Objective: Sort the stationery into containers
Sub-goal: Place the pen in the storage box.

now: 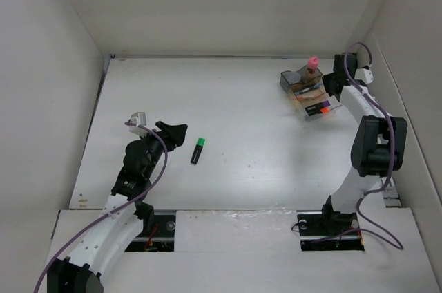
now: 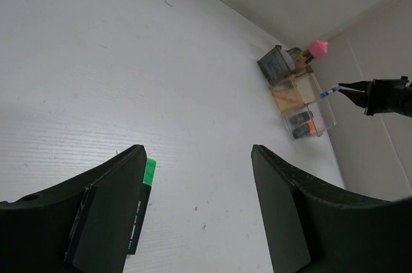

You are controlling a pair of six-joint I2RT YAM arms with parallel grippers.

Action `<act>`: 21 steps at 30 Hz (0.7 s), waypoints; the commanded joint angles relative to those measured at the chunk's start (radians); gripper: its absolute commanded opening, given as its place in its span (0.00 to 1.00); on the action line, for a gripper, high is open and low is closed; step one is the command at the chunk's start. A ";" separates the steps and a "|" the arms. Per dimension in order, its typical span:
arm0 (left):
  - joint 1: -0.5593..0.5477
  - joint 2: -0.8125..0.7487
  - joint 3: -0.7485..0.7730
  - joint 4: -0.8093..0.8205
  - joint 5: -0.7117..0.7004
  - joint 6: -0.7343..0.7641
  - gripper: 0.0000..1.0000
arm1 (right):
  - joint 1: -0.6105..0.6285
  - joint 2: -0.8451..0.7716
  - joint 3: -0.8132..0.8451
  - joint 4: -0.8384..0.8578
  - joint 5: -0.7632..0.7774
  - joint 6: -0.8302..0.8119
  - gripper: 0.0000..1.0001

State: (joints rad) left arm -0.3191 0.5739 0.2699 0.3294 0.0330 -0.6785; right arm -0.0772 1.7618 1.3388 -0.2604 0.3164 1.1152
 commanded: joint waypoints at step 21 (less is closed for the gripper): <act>-0.003 0.037 0.008 0.053 0.005 -0.003 0.64 | -0.021 0.199 0.212 -0.017 0.019 0.020 0.01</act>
State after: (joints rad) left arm -0.3191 0.6048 0.2699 0.3405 0.0364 -0.6785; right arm -0.0872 1.9472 1.5070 -0.2802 0.3000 1.1210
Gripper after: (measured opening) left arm 0.633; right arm 0.176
